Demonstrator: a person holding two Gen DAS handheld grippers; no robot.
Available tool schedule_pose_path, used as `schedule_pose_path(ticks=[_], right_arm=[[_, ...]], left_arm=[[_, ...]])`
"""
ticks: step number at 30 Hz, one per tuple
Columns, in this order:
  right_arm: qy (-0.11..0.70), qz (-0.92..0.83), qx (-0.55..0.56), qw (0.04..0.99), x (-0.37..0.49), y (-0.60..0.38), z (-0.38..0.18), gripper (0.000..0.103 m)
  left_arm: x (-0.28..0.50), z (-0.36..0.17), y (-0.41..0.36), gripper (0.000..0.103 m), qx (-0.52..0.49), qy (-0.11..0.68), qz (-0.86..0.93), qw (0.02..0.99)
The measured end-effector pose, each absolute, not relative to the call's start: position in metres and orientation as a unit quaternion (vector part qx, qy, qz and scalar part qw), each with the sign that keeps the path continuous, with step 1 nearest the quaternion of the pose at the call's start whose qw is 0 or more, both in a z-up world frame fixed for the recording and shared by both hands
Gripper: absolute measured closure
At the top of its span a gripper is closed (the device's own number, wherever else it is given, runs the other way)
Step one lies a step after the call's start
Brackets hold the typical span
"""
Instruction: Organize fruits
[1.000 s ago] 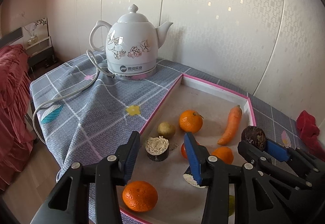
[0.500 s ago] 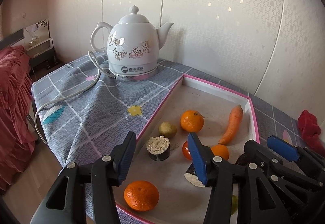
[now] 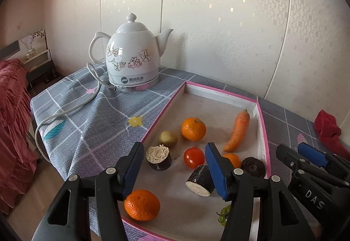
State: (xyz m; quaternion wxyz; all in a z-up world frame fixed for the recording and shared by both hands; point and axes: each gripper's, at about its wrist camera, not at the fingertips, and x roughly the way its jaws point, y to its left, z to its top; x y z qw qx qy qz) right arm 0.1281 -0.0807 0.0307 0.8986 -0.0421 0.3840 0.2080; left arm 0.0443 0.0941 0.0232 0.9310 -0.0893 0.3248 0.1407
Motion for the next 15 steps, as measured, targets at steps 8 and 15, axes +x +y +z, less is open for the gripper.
schedule_pose_path(ticks=[8,15], right_arm=[[0.390,0.152,-0.040,0.907,0.114,-0.102,0.030,0.053],[0.387,0.122,-0.038,0.913,0.099,-0.114,0.030,0.053]], left_arm=[[0.028,0.033,0.079,0.030,-0.081,0.308,0.120,0.940],[0.013,0.029,0.069,0.025,-0.078,0.311,0.107,0.941]])
